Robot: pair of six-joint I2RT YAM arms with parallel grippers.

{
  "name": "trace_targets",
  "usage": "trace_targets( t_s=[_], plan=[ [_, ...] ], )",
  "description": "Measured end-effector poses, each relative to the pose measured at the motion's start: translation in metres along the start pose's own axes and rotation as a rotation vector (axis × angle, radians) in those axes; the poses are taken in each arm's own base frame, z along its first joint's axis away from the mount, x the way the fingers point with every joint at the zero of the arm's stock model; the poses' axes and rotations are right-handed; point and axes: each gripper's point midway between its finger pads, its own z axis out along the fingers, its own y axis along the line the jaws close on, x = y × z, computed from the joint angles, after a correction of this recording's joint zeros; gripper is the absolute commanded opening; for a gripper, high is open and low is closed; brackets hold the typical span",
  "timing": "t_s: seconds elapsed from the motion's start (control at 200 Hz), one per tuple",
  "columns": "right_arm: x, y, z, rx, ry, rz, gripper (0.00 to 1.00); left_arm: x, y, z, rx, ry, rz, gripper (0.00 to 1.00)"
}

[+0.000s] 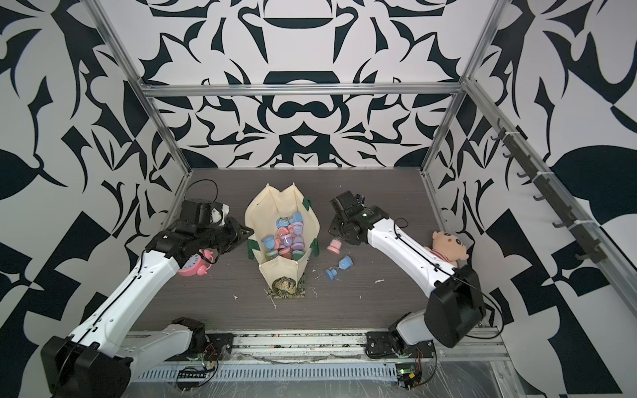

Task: Put the hourglass into the canvas bag
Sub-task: Pick up the hourglass from the center of the board, then place the hourglass in the canvas bag.

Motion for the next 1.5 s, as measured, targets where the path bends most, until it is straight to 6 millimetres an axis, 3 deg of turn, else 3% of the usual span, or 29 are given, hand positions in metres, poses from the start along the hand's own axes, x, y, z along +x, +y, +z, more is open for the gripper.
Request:
trace_targets(
  t_s=[0.325, 0.63, 0.96, 1.125, 1.5],
  plan=[
    [-0.009, -0.006, -0.047, -0.048, -0.078, 0.006, 0.00, 0.000, -0.002, -0.003, 0.007, -0.006, 0.001, 0.19],
    [-0.023, 0.015, -0.079, -0.129, -0.131, -0.008, 0.00, 0.001, -0.004, -0.007, 0.015, -0.012, 0.003, 0.18],
    [-0.022, 0.049, -0.109, -0.228, -0.165, -0.067, 0.00, 0.002, -0.004, -0.007, 0.015, -0.012, 0.002, 0.16],
    [-0.014, 0.077, -0.121, -0.275, -0.177, -0.145, 0.00, 0.002, -0.004, -0.007, 0.016, -0.011, 0.001, 0.16],
    [0.017, 0.140, -0.113, -0.317, -0.157, -0.339, 0.00, 0.002, -0.004, -0.007, 0.015, -0.009, -0.002, 0.16]
  ],
)
